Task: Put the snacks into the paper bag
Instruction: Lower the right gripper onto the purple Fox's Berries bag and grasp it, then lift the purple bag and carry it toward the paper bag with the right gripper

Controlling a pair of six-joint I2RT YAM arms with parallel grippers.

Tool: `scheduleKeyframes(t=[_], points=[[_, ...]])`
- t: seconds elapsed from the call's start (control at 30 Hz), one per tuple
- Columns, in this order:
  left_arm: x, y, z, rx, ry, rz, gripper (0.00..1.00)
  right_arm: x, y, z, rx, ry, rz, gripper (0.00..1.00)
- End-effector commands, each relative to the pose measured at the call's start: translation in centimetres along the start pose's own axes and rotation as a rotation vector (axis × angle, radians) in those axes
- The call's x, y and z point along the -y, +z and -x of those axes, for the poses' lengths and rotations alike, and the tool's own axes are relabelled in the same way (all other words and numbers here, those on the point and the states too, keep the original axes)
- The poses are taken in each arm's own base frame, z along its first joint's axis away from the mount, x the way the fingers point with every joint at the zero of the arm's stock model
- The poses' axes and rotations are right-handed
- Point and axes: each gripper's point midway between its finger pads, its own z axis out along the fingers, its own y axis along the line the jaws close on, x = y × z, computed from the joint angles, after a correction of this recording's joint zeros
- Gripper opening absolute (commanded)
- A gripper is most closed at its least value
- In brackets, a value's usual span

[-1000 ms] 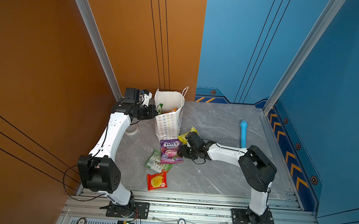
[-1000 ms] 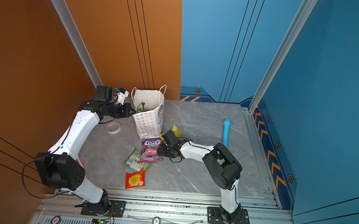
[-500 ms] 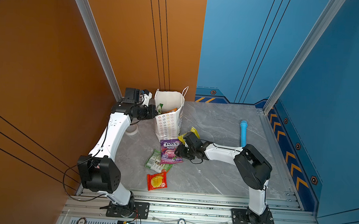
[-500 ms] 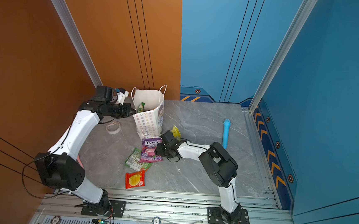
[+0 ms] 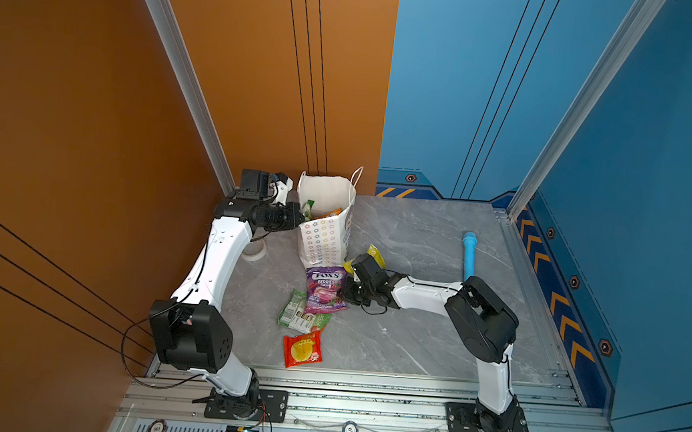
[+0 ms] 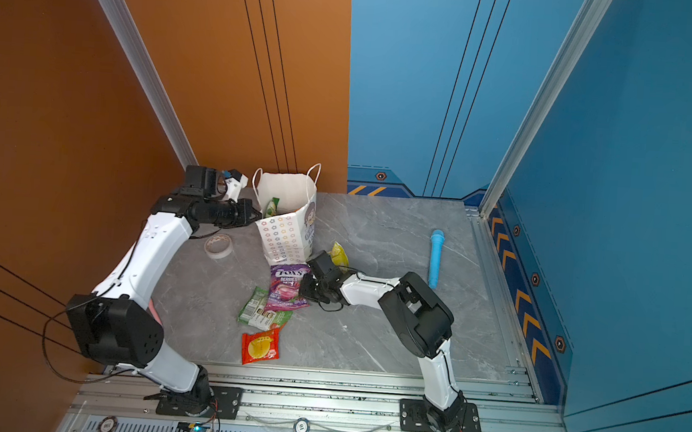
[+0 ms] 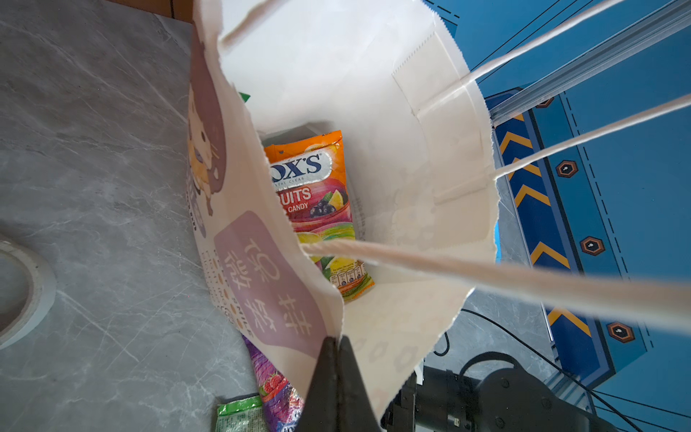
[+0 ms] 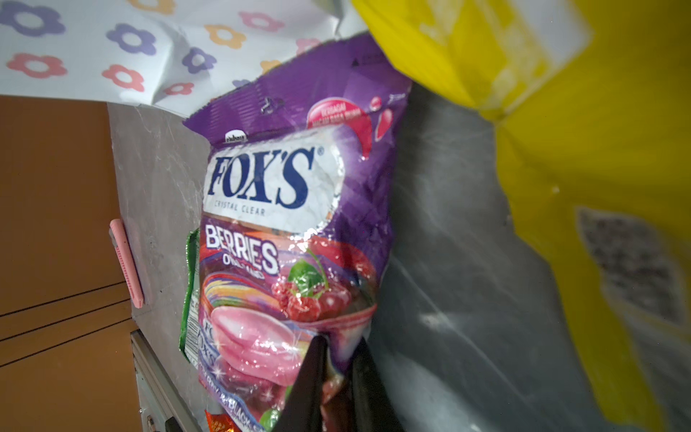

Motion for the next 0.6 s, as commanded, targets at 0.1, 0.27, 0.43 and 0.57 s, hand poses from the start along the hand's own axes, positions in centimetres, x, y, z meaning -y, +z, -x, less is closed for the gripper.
scheduleKeyframes(t=[0.1,0.27,0.43,0.57], points=[[-0.5,0.1,-1.2,-0.034,-0.014,0.021,0.02,-1.5,-1.9,1.0,0.042,-0.022,0.028,0.00],[-0.6,-0.1,-1.1,-0.027,-0.010,0.028,0.02,-2.4,-3.9,1.8,0.088,-0.058,0.019,0.00],[-0.6,0.2,-1.2,-0.034,-0.014,0.024,0.01,-2.7,-5.2,2.3,0.110,-0.097,-0.005,0.00],[-0.6,0.0,-1.2,-0.028,-0.010,0.029,0.02,-2.6,-6.2,2.6,0.132,-0.119,-0.026,0.00]])
